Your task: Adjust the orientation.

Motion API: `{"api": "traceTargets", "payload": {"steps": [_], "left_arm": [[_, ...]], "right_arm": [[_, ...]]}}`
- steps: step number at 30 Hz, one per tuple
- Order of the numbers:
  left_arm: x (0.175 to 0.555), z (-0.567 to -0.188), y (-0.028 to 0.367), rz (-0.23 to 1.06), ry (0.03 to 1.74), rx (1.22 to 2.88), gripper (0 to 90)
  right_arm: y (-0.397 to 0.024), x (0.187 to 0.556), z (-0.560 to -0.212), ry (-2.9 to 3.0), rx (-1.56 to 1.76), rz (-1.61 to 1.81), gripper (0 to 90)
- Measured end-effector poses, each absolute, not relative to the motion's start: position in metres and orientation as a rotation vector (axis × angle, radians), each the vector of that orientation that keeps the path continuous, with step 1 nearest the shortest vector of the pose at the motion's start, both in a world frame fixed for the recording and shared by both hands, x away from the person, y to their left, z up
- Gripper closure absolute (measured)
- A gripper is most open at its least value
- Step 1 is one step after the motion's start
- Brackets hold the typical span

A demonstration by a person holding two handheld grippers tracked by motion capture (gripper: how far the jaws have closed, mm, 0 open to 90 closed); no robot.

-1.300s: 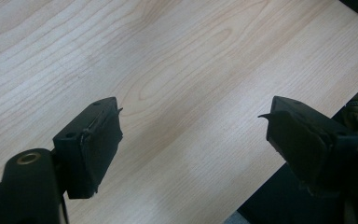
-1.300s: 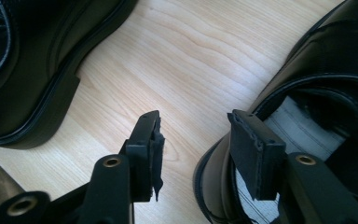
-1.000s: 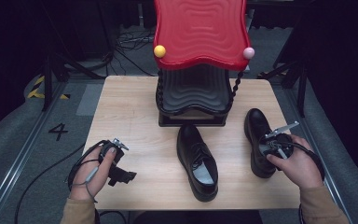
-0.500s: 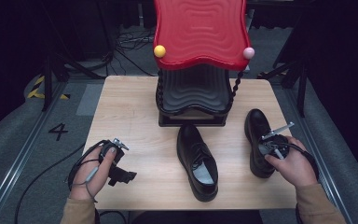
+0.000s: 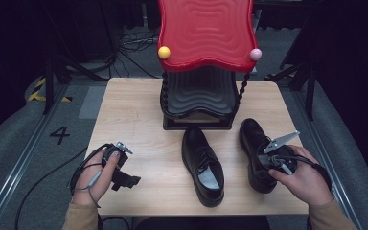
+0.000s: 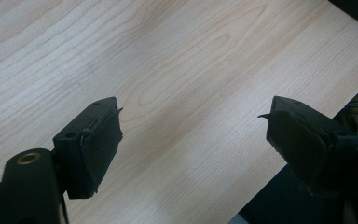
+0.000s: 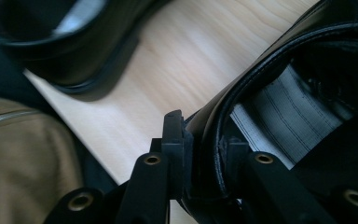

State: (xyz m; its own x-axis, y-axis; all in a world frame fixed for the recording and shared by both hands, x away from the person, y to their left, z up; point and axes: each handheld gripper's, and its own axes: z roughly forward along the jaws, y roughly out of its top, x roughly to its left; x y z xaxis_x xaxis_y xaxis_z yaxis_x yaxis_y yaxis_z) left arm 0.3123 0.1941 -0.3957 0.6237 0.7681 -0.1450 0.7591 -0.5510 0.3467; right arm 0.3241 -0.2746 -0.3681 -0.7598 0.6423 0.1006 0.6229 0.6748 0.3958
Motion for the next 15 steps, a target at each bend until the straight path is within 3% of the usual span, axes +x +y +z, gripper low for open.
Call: {"api": "traceTargets", "payload": {"steps": [15], "left_arm": [[0.309, -0.395, 0.199, 0.041, 1.23, 2.459, 18.5]], "right_arm": [[-0.229, 0.303, -0.366, 2.96, 0.72, 0.69, 75.8]]}}
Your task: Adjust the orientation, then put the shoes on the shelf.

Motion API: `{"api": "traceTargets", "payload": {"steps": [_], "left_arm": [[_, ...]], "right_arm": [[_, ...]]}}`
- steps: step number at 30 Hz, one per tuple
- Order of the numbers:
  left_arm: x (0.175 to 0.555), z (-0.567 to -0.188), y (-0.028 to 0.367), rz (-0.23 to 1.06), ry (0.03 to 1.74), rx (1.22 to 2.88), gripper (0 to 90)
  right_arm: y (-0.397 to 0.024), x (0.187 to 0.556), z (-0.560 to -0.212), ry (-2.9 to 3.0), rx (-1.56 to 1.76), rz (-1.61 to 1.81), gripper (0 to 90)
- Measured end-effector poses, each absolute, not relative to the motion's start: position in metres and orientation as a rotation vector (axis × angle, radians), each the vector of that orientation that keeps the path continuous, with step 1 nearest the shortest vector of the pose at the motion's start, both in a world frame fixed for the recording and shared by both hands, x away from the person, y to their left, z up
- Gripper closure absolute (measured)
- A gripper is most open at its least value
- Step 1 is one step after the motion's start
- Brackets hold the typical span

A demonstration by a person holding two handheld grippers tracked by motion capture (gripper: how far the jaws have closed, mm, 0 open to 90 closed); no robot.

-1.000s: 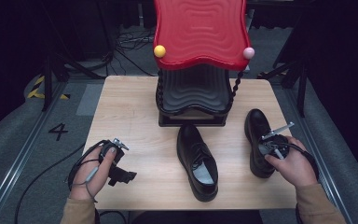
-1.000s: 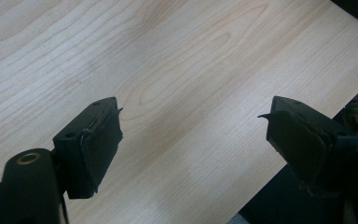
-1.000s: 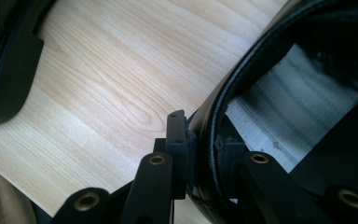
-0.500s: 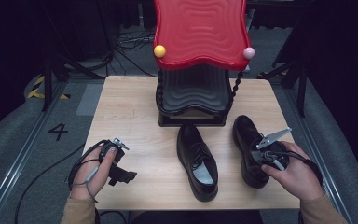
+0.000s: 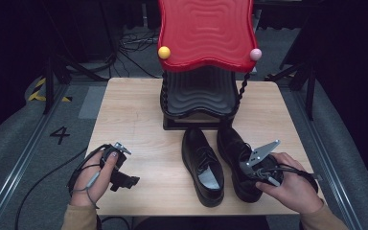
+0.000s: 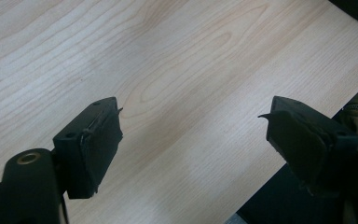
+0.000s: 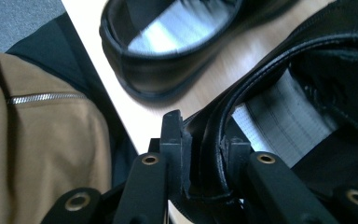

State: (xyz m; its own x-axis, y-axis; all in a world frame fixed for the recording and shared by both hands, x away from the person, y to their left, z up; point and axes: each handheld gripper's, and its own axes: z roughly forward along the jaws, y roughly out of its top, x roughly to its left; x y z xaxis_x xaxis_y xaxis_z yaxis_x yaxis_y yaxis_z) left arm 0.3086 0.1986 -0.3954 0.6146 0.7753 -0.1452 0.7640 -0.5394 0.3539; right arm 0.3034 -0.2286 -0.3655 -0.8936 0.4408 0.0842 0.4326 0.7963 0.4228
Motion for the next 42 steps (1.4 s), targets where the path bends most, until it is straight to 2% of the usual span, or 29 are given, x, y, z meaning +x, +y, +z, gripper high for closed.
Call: {"api": "traceTargets", "payload": {"steps": [6, 11, 25, 35, 42], "left_arm": [[0.302, -0.394, 0.204, 0.05, 1.254, 2.448, 18.5], [0.298, -0.394, 0.208, 0.061, 1.272, 2.434, 18.5], [0.302, -0.394, 0.204, 0.054, 1.252, 2.448, 18.5], [0.307, -0.395, 0.199, 0.049, 1.23, 2.461, 18.5], [0.31, -0.395, 0.196, 0.044, 1.222, 2.466, 18.5]], "right_arm": [[-0.218, 0.31, -0.373, 2.937, 0.646, 0.71, 75.7], [-0.207, 0.321, -0.392, 2.907, 0.569, 0.64, 74.5], [-0.194, 0.316, -0.408, 2.957, 0.567, 0.616, 72.7], [-0.206, 0.316, -0.403, 2.942, 0.734, 0.72, 58.5], [-0.211, 0.315, -0.396, 2.891, 0.882, 0.823, 52.2]]}}
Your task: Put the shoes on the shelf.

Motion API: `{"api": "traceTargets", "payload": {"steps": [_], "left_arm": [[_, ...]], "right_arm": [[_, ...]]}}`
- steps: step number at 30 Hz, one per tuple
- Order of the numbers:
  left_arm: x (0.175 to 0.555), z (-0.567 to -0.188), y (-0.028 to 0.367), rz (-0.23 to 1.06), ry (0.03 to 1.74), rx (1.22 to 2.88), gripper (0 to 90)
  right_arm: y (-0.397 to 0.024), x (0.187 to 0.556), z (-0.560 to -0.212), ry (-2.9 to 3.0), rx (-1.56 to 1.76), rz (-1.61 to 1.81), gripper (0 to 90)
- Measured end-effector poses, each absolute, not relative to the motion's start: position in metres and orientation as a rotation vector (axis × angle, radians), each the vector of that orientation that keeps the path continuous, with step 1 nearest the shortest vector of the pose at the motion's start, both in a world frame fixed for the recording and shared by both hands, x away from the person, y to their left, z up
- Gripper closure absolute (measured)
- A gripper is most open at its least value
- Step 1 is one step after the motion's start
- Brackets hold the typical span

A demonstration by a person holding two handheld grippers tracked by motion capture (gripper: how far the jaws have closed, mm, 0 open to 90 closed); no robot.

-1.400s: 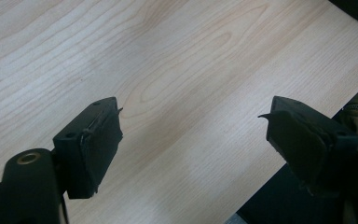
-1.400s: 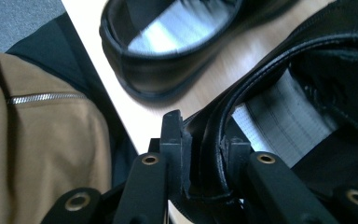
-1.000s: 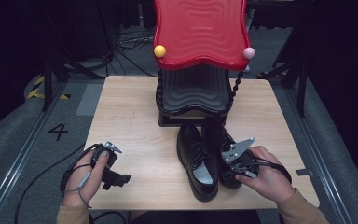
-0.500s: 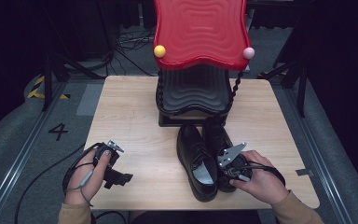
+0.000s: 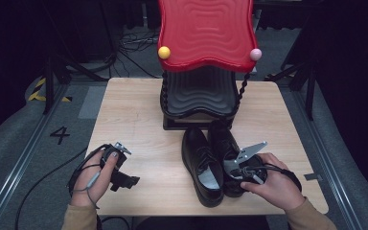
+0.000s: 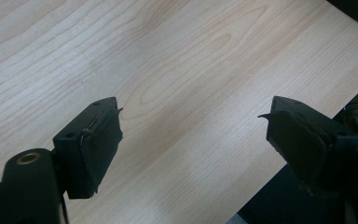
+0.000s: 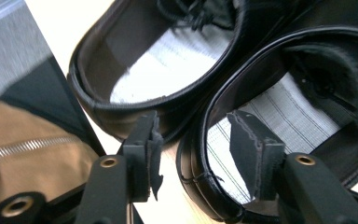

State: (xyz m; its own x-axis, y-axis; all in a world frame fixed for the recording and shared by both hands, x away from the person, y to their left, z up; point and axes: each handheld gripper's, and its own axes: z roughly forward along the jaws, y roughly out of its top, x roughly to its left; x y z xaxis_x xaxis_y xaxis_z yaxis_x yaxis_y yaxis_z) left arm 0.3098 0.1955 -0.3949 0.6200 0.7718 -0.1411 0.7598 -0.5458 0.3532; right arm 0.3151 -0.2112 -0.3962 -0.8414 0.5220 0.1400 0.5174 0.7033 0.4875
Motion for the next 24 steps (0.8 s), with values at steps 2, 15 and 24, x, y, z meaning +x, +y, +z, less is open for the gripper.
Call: {"api": "traceTargets", "payload": {"steps": [2, 15, 24], "left_arm": [[0.311, -0.396, 0.195, 0.042, 1.222, 2.469, 18.4], [0.312, -0.396, 0.188, 0.043, 1.203, 2.486, 18.4], [0.313, -0.398, 0.189, 0.032, 1.208, 2.495, 18.5]], "right_arm": [[-0.212, 0.316, -0.394, 2.873, 0.918, 0.863, 51.5], [-0.205, 0.319, -0.387, 2.779, 1.278, 0.973, 46.0], [-0.19, 0.342, -0.408, 2.72, 1.429, 0.804, 41.8]]}}
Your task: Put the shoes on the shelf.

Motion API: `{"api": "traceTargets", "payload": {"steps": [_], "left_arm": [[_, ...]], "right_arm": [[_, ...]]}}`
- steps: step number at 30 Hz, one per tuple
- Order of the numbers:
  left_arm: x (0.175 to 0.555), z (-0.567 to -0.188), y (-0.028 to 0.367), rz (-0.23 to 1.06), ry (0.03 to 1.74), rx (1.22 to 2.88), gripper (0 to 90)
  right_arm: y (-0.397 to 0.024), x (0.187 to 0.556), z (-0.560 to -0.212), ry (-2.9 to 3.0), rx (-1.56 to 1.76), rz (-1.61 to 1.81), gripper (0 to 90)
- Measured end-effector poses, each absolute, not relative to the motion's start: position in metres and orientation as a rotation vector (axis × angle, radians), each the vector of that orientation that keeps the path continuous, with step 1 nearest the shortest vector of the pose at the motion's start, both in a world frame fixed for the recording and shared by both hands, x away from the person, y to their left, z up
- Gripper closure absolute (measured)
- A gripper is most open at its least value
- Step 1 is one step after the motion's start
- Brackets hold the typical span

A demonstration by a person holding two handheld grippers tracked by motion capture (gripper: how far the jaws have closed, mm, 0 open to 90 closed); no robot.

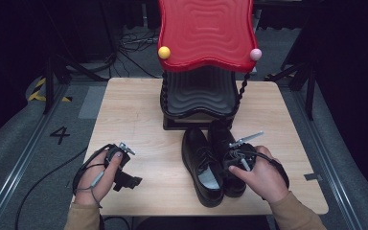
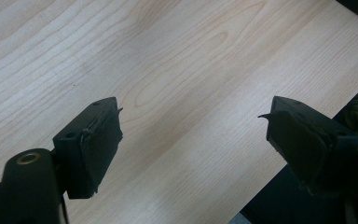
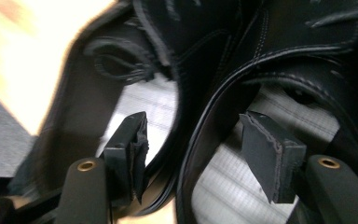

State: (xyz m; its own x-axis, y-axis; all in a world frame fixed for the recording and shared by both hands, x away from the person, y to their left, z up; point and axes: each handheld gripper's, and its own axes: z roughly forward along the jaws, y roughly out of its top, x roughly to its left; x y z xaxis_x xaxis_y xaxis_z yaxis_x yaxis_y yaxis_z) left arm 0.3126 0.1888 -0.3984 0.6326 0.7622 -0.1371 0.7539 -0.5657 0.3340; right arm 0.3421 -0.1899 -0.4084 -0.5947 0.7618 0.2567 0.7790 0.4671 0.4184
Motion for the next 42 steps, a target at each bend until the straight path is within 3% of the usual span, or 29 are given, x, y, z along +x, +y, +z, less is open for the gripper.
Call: {"api": "traceTargets", "payload": {"steps": [6, 9, 18, 24, 28, 34, 42], "left_arm": [[0.313, -0.399, 0.189, 0.028, 1.214, 2.491, 18.4], [0.313, -0.399, 0.189, 0.024, 1.215, 2.494, 18.4], [0.312, -0.399, 0.189, 0.021, 1.2, 2.499, 18.5], [0.311, -0.398, 0.19, 0.028, 1.204, 2.494, 18.4], [0.312, -0.398, 0.19, 0.026, 1.204, 2.498, 18.4], [0.312, -0.398, 0.191, 0.026, 1.211, 2.489, 18.5], [0.311, -0.398, 0.193, 0.028, 1.217, 2.483, 18.4]], "right_arm": [[-0.179, 0.354, -0.428, -2.656, -1.401, -0.711, 42.7], [-0.171, 0.356, -0.434, -2.689, -1.42, -0.604, 49.1], [-0.165, 0.348, -0.434, -2.836, -1.295, -0.529, 51.5], [-0.163, 0.354, -0.431, -2.788, -1.377, -0.476, 58.8], [-0.164, 0.351, -0.428, -2.731, -1.471, -0.49, 70.5], [-0.167, 0.353, -0.423, -2.68, -1.563, -0.43, 79.5], [-0.177, 0.355, -0.412, -2.622, -1.543, -0.396, 82.2]]}}
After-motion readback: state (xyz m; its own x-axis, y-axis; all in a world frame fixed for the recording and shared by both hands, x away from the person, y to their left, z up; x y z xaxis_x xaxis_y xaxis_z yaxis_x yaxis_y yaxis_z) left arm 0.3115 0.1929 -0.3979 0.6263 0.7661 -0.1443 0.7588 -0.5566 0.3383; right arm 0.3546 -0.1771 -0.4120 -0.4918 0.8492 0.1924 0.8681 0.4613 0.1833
